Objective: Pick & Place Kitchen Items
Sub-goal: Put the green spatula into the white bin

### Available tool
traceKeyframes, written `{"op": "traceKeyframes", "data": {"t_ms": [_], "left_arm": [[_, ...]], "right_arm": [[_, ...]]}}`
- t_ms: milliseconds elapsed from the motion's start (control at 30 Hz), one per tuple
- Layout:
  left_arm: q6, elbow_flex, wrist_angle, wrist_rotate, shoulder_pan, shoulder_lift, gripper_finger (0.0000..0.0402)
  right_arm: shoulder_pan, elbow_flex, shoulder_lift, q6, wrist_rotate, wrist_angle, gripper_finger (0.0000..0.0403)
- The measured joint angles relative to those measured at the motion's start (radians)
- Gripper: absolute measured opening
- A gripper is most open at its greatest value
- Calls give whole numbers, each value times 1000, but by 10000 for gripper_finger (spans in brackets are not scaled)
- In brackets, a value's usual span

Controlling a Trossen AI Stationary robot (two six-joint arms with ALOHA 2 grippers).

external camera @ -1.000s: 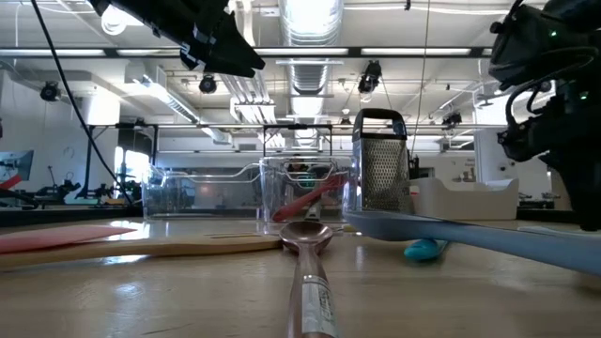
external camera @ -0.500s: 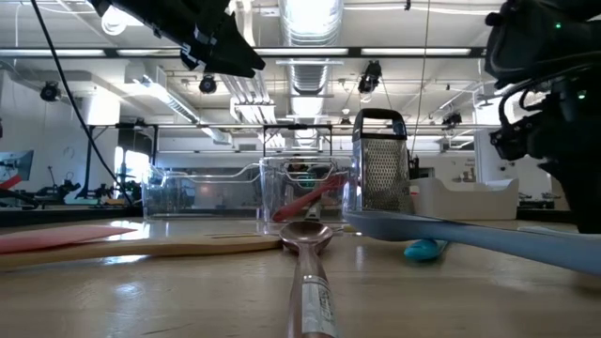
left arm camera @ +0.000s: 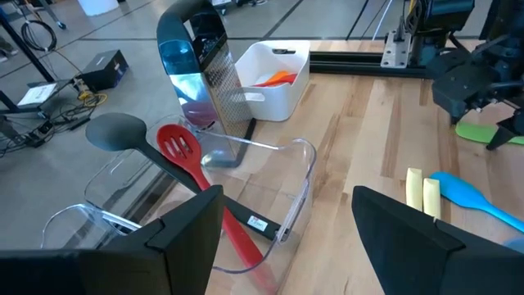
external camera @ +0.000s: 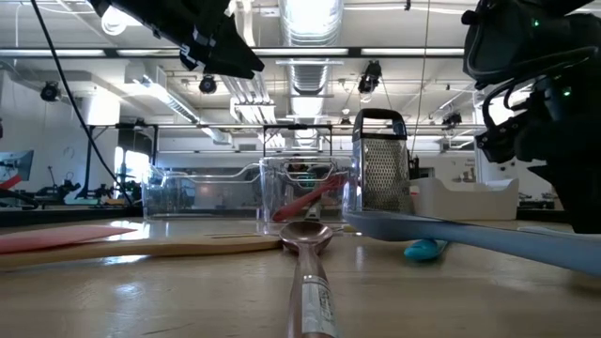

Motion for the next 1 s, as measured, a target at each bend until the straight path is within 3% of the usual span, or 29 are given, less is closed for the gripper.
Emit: {"op": "traceKeyframes", "data": {"t_ms": [233, 700, 1000], "left_arm": [[0, 0, 0, 0, 0, 0, 275], [-4, 0, 3, 0, 0, 0, 275], [-4, 10, 10, 0, 0, 0, 275]], "right_arm": [[1, -4, -21, 8, 9, -11, 244], [0, -5, -17, -23, 14, -52, 22], [-5, 36, -27, -81, 13, -126, 6]]}}
